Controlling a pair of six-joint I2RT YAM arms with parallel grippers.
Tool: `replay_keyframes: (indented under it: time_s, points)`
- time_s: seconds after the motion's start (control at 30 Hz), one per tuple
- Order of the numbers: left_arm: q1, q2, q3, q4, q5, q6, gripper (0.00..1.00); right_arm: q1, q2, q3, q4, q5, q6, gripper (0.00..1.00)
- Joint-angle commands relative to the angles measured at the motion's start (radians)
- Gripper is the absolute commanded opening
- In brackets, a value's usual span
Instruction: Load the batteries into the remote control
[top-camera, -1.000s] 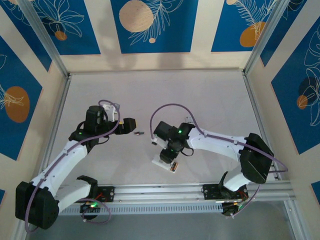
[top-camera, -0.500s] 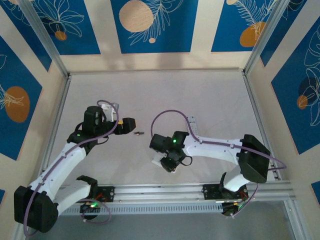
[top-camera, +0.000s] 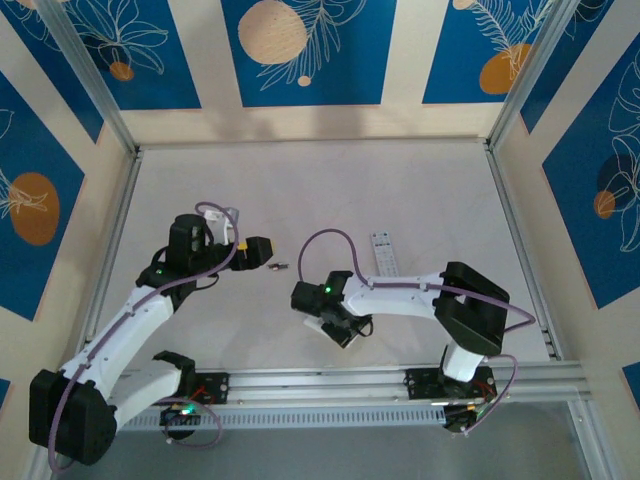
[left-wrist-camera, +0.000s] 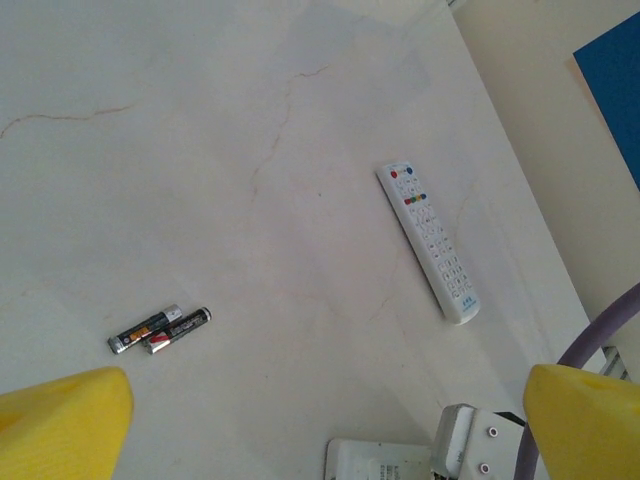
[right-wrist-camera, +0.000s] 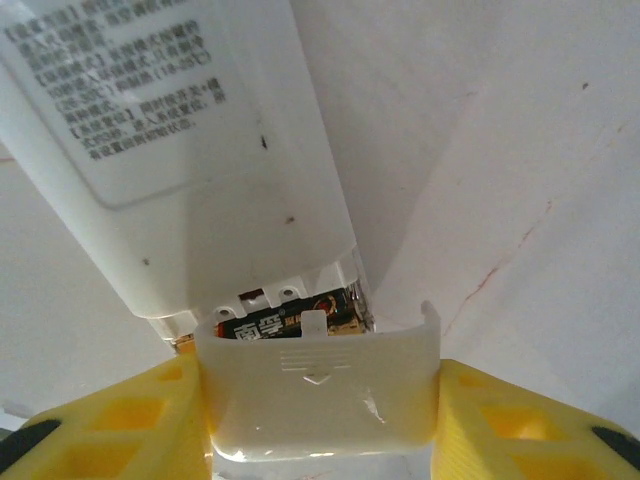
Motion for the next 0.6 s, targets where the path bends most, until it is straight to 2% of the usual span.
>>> replay_keyframes:
  time_s: [0.0, 0.17, 0.3, 0.43, 0.57]
  points:
    - [0.008, -0.006, -0.015, 0.032, 0.029, -0.011, 1.00, 0.004, -0.009, -0.026, 0.068, -0.107, -0.026, 0.48]
    - [0.007, -0.007, -0.014, 0.034, 0.026, -0.014, 1.00, -0.006, -0.017, -0.037, 0.131, -0.193, -0.026, 0.48]
    - [0.008, -0.009, -0.017, 0.036, 0.029, -0.020, 1.00, -0.028, 0.001, -0.043, 0.156, -0.202, 0.035, 0.49]
    - [0.008, -0.011, -0.021, 0.035, 0.027, -0.022, 1.00, -0.031, -0.008, -0.024, 0.102, -0.152, 0.166, 0.48]
    - [0.007, -0.010, -0.026, 0.047, 0.031, -0.027, 1.00, 0.001, -0.053, 0.019, 0.019, -0.066, 0.361, 0.48]
